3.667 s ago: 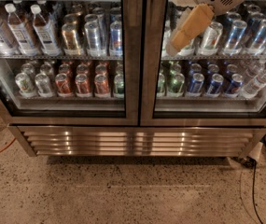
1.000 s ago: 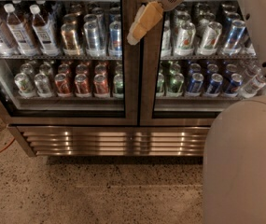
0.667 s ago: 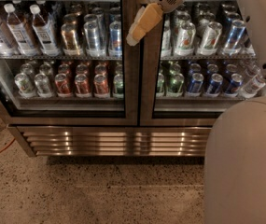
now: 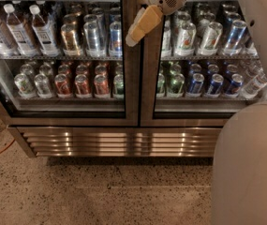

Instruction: Open left fridge door

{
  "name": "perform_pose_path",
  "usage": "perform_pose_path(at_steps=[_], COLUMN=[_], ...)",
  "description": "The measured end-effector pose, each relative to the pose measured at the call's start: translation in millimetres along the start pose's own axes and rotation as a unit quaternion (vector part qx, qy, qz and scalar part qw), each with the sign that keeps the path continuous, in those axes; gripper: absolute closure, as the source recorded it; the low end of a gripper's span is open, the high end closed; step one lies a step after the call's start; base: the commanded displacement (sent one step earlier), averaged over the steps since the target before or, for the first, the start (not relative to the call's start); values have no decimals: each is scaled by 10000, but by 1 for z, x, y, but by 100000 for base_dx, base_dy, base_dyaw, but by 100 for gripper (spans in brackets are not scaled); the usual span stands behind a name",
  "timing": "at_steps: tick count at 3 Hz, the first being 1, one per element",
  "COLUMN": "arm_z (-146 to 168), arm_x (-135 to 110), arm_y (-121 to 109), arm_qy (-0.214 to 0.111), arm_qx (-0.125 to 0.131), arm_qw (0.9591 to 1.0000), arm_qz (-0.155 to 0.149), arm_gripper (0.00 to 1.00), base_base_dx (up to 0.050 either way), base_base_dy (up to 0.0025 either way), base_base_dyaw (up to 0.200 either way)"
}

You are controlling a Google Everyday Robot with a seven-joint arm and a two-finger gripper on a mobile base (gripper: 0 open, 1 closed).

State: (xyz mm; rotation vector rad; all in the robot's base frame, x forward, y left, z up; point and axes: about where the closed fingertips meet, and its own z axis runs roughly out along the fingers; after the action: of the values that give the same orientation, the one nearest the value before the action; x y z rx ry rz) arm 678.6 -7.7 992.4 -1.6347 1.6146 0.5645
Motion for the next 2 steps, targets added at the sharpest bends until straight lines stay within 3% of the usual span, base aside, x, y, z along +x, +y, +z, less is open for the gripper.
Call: perform_pose_path(at_steps=[2], arm_z=[0], arm_x=[-1], arm_y=[0], arm_qy=[-127], arm_qx=[-12], arm_qw=[9999], arm_qz=[-42], arm_gripper=[0], base_base_dx=[0], base_base_dy=[0], base_base_dyaw=[0])
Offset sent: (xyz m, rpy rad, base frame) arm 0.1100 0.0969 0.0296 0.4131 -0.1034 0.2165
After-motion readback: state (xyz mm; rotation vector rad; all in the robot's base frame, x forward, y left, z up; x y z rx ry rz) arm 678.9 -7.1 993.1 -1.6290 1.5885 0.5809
